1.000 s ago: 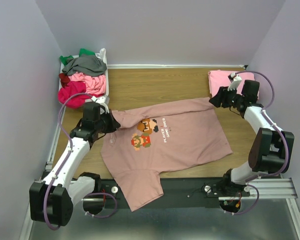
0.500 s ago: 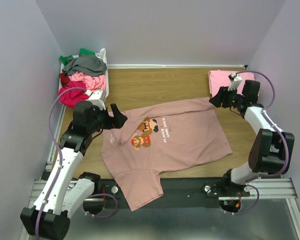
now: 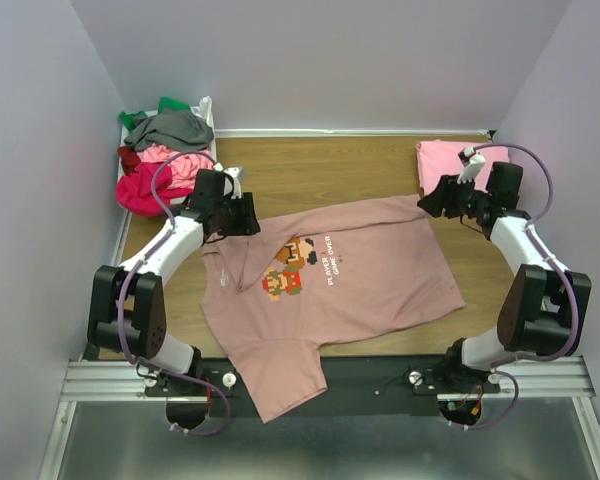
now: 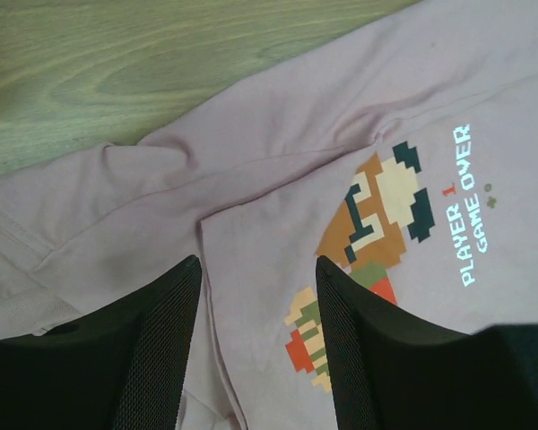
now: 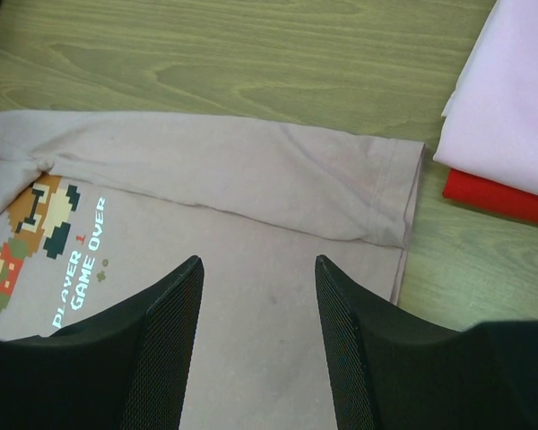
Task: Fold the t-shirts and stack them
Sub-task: Fold the tshirt
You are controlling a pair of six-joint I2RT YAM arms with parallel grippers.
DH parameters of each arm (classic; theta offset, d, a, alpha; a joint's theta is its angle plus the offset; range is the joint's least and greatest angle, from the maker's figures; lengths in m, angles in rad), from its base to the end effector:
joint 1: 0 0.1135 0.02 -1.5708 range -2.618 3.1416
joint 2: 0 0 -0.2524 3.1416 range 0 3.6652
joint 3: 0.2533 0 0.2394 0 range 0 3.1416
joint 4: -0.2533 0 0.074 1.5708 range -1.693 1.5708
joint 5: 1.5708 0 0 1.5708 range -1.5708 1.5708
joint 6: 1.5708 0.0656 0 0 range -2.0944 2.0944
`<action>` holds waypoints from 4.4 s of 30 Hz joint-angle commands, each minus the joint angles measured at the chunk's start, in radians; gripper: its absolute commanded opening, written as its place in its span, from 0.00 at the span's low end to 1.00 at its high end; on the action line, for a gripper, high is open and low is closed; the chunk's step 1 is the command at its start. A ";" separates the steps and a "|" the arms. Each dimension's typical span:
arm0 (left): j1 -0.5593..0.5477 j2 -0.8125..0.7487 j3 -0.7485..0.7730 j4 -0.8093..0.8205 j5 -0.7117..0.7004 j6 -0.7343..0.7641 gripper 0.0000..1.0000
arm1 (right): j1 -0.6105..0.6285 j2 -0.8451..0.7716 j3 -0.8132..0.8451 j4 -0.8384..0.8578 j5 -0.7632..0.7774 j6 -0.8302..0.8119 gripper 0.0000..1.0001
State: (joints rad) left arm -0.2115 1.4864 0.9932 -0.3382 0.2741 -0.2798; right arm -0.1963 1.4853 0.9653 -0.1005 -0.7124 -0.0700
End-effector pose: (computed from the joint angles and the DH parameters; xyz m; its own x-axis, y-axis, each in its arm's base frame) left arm 0.3127 -0.0853 0.2068 -0.7994 -0.1003 -0.5924 0.1661 0.9106 -0.3783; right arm 0.3320 -0.0223 0.2300 -0.5427 0.0540 -0.8382 -0.4129 0.8519 0.3222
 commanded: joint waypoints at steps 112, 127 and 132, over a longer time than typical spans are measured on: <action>-0.258 -0.267 -0.212 0.153 -0.072 -0.117 0.58 | -0.083 0.027 -0.010 -0.070 -0.102 -0.063 0.63; -0.266 -0.048 -0.238 0.172 -0.122 -0.145 0.01 | -0.083 0.049 -0.002 -0.080 -0.102 -0.068 0.63; -0.289 0.024 -0.225 0.182 -0.062 -0.131 0.00 | -0.083 0.049 0.001 -0.082 -0.102 -0.067 0.63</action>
State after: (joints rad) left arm -0.4805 1.4639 0.7452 -0.1661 0.2050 -0.4305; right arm -0.2707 1.5230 0.9630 -0.1638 -0.7948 -0.1246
